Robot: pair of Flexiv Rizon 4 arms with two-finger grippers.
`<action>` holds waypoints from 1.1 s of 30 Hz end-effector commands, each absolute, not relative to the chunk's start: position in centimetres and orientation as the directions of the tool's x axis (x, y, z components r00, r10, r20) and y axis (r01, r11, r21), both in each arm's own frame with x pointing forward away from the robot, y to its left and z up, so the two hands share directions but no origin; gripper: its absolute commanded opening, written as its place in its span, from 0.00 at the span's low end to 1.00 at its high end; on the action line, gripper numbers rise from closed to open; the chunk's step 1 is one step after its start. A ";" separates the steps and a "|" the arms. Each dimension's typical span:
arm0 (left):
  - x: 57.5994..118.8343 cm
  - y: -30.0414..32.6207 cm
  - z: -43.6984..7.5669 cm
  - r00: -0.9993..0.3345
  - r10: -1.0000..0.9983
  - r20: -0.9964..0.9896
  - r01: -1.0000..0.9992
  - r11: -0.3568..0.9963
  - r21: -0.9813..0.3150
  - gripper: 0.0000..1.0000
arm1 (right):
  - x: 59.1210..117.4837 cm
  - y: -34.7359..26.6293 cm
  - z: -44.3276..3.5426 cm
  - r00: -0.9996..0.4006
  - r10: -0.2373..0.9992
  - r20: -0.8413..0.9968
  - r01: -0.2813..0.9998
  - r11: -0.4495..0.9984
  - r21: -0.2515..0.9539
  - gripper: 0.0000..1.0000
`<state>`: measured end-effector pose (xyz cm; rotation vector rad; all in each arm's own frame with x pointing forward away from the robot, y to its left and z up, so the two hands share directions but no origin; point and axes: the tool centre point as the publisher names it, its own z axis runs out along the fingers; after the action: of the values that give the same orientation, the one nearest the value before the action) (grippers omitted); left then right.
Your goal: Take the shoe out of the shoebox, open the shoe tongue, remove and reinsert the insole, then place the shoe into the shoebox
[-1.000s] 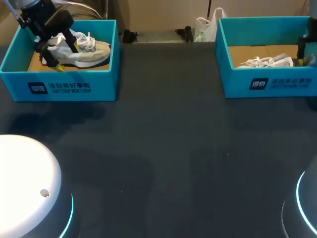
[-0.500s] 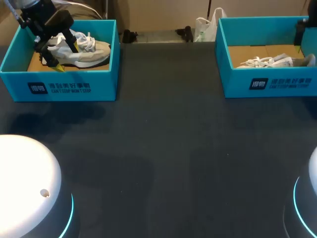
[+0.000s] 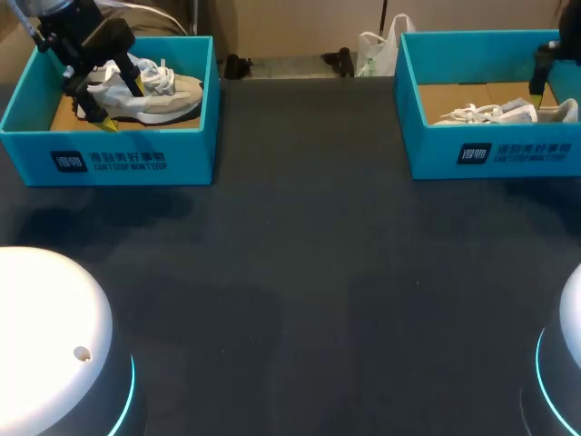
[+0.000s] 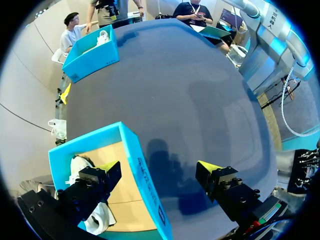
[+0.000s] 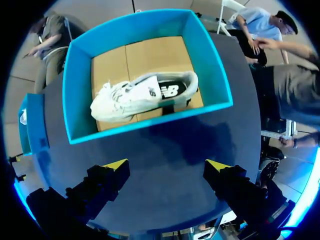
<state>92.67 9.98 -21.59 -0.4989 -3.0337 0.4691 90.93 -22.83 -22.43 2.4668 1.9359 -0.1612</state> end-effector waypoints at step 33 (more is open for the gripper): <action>102.4 20.0 -19.8 -0.666 0.741 -0.078 0.745 0.660 -0.098 1.00 | 88.7 -21.9 -22.4 0.232 0.971 -0.064 0.972 -0.233 -0.011 1.00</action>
<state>102.52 20.09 -19.94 -1.3005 -2.8908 0.2035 88.80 -21.96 -22.33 2.4417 1.9290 -0.0912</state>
